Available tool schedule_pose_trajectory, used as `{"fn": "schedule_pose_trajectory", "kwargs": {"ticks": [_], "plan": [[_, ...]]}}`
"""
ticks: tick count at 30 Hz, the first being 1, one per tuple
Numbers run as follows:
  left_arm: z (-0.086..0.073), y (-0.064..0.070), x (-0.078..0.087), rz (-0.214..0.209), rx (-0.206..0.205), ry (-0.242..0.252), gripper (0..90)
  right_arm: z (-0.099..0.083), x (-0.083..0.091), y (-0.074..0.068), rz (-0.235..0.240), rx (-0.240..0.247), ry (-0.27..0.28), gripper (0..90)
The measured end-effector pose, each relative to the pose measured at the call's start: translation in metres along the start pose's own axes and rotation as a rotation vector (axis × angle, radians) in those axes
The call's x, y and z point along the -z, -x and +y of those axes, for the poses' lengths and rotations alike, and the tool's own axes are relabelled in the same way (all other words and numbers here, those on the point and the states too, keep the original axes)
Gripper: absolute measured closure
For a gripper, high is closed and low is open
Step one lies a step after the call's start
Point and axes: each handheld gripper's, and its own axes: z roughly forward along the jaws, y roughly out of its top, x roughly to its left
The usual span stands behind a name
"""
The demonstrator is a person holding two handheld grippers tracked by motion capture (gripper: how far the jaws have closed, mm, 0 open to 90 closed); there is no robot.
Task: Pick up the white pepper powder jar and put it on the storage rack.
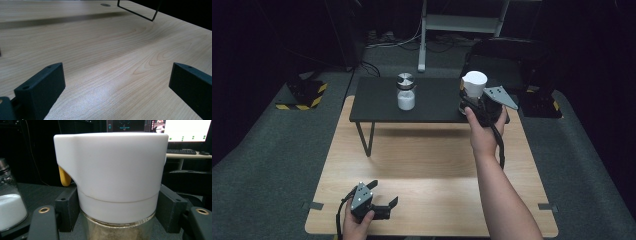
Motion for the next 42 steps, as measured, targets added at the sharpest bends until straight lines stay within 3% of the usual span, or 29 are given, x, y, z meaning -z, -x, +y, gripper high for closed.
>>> {"fn": "schedule_pose_trajectory", "kwargs": {"ticks": [20,30,42], "plan": [[0.0,-0.001,0.0,-0.003,0.008,0.0,0.5,-0.009,-0.015,0.002,-0.003,-0.015,0.028,30.3],[0.0,-0.001,0.001,-0.002,0.001,0.002,0.5,-0.018,-0.013,-0.004,-0.014,0.026,0.052,30.2],[0.0,-0.001,0.001,-0.002,0.002,0.001,0.5,-0.015,-0.013,-0.002,-0.008,0.03,0.041,30.3]]}}
